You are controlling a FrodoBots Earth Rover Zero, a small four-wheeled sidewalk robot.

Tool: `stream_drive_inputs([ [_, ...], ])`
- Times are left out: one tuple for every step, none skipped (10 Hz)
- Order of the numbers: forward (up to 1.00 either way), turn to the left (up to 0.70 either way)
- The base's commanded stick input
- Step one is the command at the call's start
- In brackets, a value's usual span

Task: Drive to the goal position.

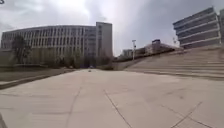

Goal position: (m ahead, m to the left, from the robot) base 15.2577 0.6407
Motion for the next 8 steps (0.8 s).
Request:
stream_drive_inputs([
  [0.70,0.00],
  [0.70,0.00],
  [0.70,0.00],
  [0.70,0.00],
  [0.70,0.00],
  [0.70,0.00],
  [0.70,0.00],
  [0.70,0.00],
])
